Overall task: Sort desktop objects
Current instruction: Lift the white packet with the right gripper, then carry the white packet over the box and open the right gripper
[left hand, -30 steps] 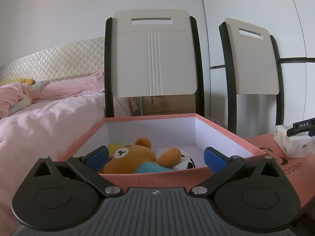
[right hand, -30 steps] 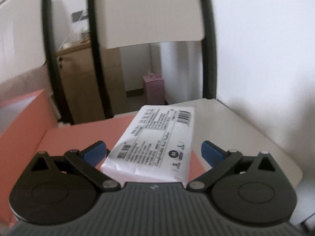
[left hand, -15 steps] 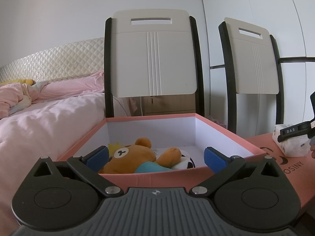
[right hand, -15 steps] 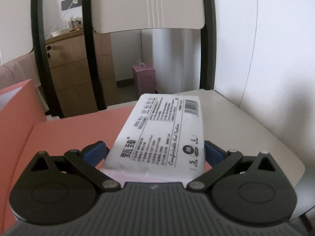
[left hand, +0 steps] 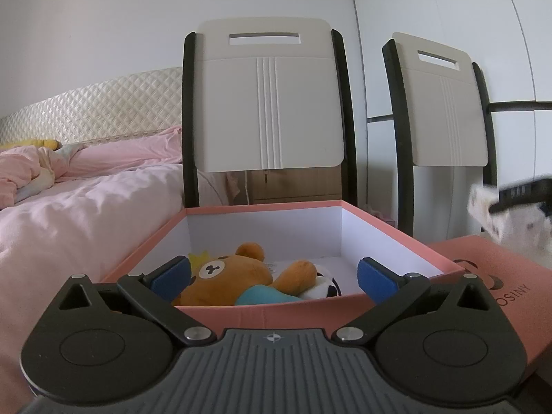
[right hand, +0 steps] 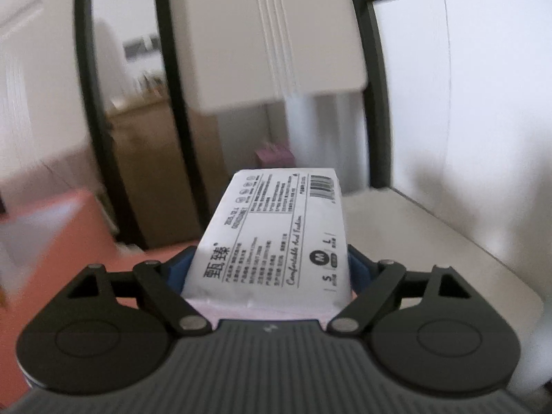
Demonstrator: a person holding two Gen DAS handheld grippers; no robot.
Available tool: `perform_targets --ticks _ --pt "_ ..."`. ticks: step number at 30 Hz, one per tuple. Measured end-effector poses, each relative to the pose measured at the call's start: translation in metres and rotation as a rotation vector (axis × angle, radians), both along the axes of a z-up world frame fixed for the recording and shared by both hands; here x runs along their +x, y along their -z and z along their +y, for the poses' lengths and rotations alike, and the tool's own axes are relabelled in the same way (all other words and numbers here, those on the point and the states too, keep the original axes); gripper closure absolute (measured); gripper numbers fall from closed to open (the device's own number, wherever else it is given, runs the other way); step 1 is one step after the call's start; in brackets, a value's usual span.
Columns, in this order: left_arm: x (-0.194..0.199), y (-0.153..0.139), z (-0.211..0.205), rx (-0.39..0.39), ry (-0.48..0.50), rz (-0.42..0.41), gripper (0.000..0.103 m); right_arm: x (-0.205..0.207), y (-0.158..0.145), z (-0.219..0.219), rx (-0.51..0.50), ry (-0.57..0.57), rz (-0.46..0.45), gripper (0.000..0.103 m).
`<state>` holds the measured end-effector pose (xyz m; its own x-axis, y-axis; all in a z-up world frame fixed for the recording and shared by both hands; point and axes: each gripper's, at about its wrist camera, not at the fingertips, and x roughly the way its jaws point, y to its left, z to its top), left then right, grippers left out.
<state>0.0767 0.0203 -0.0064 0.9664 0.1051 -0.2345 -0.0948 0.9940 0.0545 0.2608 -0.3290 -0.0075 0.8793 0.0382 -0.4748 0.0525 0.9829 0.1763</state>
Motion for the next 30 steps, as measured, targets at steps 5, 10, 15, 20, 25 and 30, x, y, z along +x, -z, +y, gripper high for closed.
perform_targets --ticks 5,10,15,20,25,30 --pt "0.0 -0.001 0.001 -0.002 -0.008 0.001 0.0 -0.003 -0.033 0.035 0.06 -0.174 -0.106 0.016" --pt "0.001 -0.001 0.004 -0.003 -0.018 0.003 0.0 0.026 -0.056 0.099 0.067 -0.413 -0.071 0.016" --pt "0.003 -0.001 0.012 -0.034 -0.025 0.006 0.0 0.056 -0.063 0.174 -0.053 -0.61 0.02 0.016" --pt "0.005 -0.002 0.027 -0.087 -0.045 0.01 0.0 0.078 -0.055 0.231 -0.14 -0.732 0.11 0.016" --pt "0.004 -0.005 0.04 -0.136 -0.061 0.006 0.0 0.093 -0.03 0.266 -0.212 -0.765 0.202 0.016" --pt "0.003 -0.006 0.044 -0.151 -0.062 0.005 0.0 0.106 -0.007 0.275 -0.225 -0.758 0.272 0.015"
